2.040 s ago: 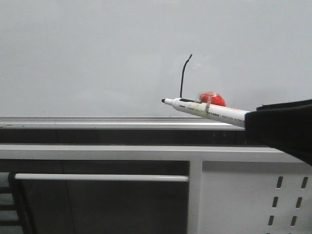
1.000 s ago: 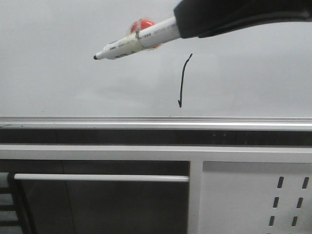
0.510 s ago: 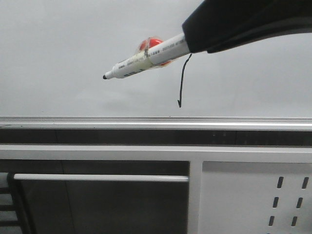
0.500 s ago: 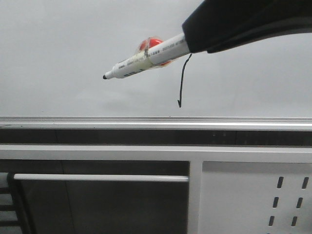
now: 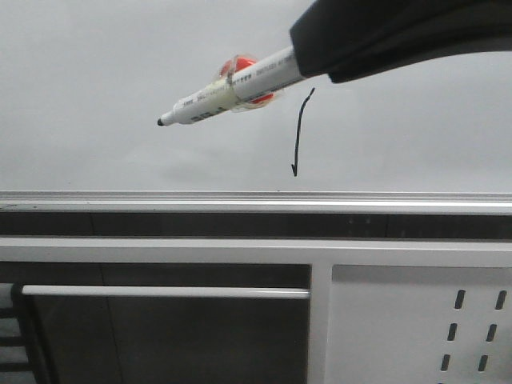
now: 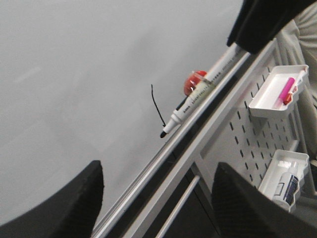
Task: Write number 1 on whiteboard
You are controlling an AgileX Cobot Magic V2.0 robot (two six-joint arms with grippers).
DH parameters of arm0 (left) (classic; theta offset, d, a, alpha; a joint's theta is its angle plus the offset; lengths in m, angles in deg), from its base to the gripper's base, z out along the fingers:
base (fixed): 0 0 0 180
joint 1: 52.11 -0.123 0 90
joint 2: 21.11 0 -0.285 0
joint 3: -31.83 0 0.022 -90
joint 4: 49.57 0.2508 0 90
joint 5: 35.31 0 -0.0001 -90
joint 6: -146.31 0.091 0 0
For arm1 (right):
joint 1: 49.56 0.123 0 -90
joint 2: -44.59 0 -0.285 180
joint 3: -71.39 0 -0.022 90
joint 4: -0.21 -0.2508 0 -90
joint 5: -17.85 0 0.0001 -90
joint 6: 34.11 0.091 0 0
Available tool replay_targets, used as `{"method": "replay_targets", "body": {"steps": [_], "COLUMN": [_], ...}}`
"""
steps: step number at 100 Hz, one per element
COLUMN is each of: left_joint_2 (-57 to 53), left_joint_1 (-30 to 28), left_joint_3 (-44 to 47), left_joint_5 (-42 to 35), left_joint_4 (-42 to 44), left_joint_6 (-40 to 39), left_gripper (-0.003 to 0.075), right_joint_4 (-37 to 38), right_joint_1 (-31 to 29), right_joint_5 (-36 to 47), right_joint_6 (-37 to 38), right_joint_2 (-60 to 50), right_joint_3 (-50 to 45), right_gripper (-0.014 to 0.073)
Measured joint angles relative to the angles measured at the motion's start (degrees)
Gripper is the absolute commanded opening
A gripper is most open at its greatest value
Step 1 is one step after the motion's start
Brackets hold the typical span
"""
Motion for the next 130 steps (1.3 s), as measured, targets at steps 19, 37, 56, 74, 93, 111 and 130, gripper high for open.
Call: {"method": "replay_targets", "body": {"steps": [19, 37, 56, 74, 93, 111, 130], "left_joint_2": [0.28, 1.08, 1.17, 4.38, 9.62, 12.96, 17.97], "left_joint_1": [0.00, 0.00, 0.00, 0.00, 0.00, 0.44, 6.55], "left_joint_3": [0.00, 0.00, -1.02, -2.31, -4.16, -5.59, -5.80], "left_joint_5": [-1.40, -1.39, -1.39, -1.39, -1.59, -3.01, -0.82], "left_joint_4": [1.24, 2.17, 4.28, 4.80, 5.16, 5.16, 5.16], "left_joint_6": [2.65, 5.46, 7.03, 8.59, 10.07, 11.40, 13.40], "left_gripper": [0.0440, 0.0440, 0.0384, 0.0379, 0.0379, 0.0379, 0.0379], "right_joint_4": [-1.45, -1.57, -1.78, -1.78, -1.78, -1.78, -1.78], "right_joint_1": [3.03, 5.93, 6.50, 6.50, 6.50, 6.50, 6.50], "right_joint_5": [-0.10, -1.88, -3.82, -4.33, -4.54, -5.67, -6.42], "right_joint_6": [0.00, 0.09, 0.09, 0.09, 0.09, 0.09, 0.09], "right_joint_2": [3.32, 8.27, 11.36, 11.72, 11.85, 11.85, 11.85], "right_joint_3": [2.58, 6.54, 9.75, 11.04, 11.04, 11.04, 11.04], "right_gripper": [-0.0051, -0.0051, -0.0051, -0.0051, -0.0051, -0.0051, -0.0051]}}
